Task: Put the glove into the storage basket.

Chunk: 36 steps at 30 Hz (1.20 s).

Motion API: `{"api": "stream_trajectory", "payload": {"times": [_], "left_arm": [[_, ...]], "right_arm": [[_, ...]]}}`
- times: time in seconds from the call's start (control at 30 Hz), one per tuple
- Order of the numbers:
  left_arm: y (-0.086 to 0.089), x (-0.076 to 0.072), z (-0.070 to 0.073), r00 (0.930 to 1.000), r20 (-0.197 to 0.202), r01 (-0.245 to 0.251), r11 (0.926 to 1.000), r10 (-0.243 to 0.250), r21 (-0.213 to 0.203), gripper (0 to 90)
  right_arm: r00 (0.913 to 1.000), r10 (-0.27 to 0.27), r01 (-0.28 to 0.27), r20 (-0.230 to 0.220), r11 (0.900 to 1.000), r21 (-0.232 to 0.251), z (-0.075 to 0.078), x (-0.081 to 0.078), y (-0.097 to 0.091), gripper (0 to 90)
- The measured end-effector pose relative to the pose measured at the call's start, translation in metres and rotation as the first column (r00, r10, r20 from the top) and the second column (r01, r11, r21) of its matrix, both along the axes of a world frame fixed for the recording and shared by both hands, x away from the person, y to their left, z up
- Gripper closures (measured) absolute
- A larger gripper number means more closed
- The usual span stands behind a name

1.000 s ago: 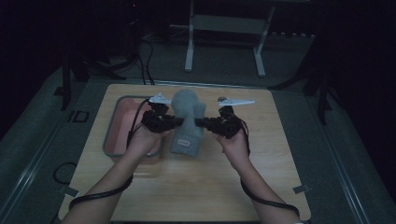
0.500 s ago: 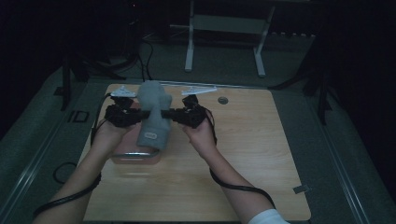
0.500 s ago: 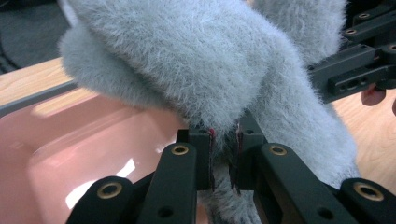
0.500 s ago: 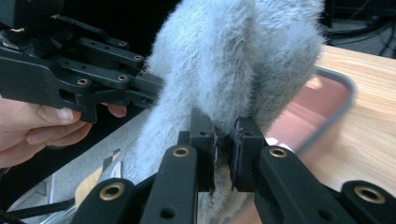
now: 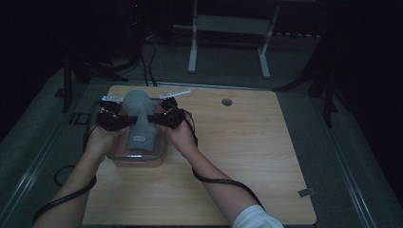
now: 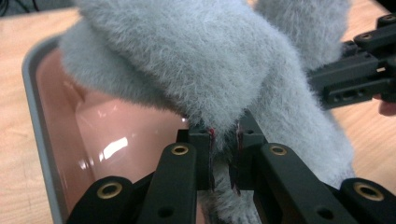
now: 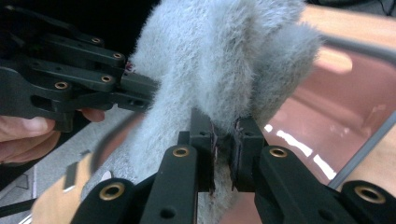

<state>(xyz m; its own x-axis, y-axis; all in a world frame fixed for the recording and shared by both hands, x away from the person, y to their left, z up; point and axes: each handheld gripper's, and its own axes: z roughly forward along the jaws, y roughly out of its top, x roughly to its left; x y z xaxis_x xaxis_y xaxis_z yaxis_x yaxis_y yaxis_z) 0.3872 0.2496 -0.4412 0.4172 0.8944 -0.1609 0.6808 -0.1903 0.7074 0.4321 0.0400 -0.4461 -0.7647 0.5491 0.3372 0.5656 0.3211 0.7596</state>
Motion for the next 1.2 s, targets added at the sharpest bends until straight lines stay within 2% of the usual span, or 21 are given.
{"api": "stream_trajectory", "payload": {"times": [0.17,0.3,0.43,0.47,0.57,0.6,0.63,0.67,0.73,0.87,0.9,0.97,1.03,1.13,1.2], "left_arm": [[-0.005,0.012,-0.02,0.9979,-0.062,-0.016,0.9989,0.019,0.044,82.2],[-0.008,0.018,-0.031,0.9948,-0.095,-0.03,0.9971,0.037,0.07,82.1],[-0.01,0.023,-0.043,0.9907,-0.126,-0.04,0.9949,0.051,0.092,82.1],[-0.011,0.025,-0.046,0.9897,-0.134,-0.037,0.994,0.051,0.103,82.1],[-0.013,0.03,-0.054,0.985,-0.165,-0.03,0.9931,0.049,0.113,82.0],[-0.014,0.032,-0.056,0.9836,-0.173,-0.03,0.9921,0.051,0.122,82.0],[-0.016,0.034,-0.059,0.9826,-0.178,-0.027,0.9902,0.052,0.137,81.8],[-0.017,0.035,-0.061,0.9807,-0.187,-0.027,0.9886,0.055,0.148,81.8],[-0.018,0.037,-0.064,0.9789,-0.195,-0.032,0.9875,0.062,0.154,81.6],[-0.02,0.041,-0.066,0.9731,-0.217,-0.038,0.9833,0.077,0.178,77.7],[-0.021,0.042,-0.066,0.9722,-0.218,-0.042,0.9803,0.085,0.193,74.5],[-0.024,0.042,-0.063,0.9759,-0.188,-0.062,0.9683,0.11,0.242,61.4],[-0.025,0.041,-0.06,0.979,-0.156,-0.086,0.9606,0.131,0.264,49.4],[-0.024,0.038,-0.051,0.9839,-0.098,-0.119,0.957,0.149,0.264,38.4],[-0.022,0.036,-0.046,0.9844,-0.074,-0.136,0.9567,0.16,0.258,31.1]], "right_arm": [[0.9994,-0.033,0.032,-0.013,0.9955,-0.09,-0.02,0.005,0.01,81.8],[0.9979,-0.05,0.044,-0.041,0.9907,-0.129,-0.03,0.01,0.014,81.7],[0.9976,-0.058,0.05,-0.038,0.9794,-0.196,-0.041,0.013,0.021,81.6],[0.9968,-0.062,0.05,-0.051,0.9752,-0.216,-0.046,0.015,0.024,80.8],[0.9969,-0.063,0.05,-0.047,0.9716,-0.231,-0.047,0.016,0.025,77.8],[0.9966,-0.064,0.05,-0.052,0.9715,-0.232,-0.046,0.016,0.025,74.7],[0.9967,-0.062,0.049,-0.052,0.9727,-0.227,-0.045,0.018,0.025,66.4],[0.9967,-0.062,0.049,-0.052,0.9727,-0.227,-0.045,0.018,0.025,66.4],[0.998,-0.058,0.051,-0.026,0.9734,-0.224,-0.042,0.017,0.024,59.0],[0.9986,-0.052,0.053,0.009,0.9789,-0.197,-0.031,0.015,0.017,52.2],[0.9985,-0.052,0.054,0.016,0.9802,-0.191,-0.027,0.015,0.016,50.6],[0.9985,-0.047,0.052,0.029,0.9822,-0.181,-0.022,0.014,0.012,47.0],[0.9989,-0.041,0.044,0.023,0.985,-0.167,-0.018,0.014,0.007,42.9],[0.9996,-0.022,0.024,0.018,0.9881,-0.152,-0.015,0.015,-0.001,37.4],[0.9996,-0.018,0.021,0.021,0.9907,-0.135,-0.012,0.015,-0.009,30.4]]}}
